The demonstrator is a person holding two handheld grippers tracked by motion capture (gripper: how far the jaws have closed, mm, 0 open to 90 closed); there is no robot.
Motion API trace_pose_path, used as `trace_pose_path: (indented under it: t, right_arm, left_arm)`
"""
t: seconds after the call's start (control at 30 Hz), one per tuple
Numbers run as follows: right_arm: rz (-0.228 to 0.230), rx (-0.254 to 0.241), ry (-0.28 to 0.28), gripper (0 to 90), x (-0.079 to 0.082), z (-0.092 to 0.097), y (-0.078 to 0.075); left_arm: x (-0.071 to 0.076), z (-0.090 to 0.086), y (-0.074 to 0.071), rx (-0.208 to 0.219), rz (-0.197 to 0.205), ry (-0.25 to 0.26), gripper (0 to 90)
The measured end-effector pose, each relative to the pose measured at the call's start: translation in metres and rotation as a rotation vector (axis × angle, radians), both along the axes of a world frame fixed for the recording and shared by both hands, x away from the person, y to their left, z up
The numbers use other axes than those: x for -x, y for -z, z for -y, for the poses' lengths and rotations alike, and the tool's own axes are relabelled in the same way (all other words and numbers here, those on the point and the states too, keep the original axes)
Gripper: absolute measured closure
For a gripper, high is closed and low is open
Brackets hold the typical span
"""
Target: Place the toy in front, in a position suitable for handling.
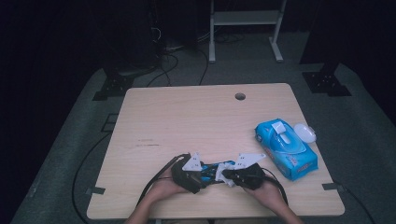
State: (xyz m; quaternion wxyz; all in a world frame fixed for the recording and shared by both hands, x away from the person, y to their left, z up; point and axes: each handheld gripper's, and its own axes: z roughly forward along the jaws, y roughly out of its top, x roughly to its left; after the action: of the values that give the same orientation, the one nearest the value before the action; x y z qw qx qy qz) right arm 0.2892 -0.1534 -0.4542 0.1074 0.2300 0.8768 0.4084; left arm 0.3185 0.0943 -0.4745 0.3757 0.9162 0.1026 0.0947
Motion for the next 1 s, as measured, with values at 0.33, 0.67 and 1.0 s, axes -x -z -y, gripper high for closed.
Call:
trace_pose_path:
  t: [0.33, 0.67, 1.0]
  right_arm:
    - [0.01, 0.017, 0.044, 86.4, 0.0, 0.017, 0.0]
    - [0.014, -0.041, -0.052, 86.5, -0.002, -0.02, -0.002]
    - [-0.018, -0.013, -0.125, 86.5, -0.009, -0.059, -0.003]
  left_arm:
    - [0.0, 0.001, 0.0, 0.0, 0.0, 0.0, 22.0]
    - [0.0, 0.001, 0.001, 0.004, -0.001, -0.001, 21.9]
    - [0.0, 0.0, 0.002, 0.012, 0.0, 0.001, 22.0]
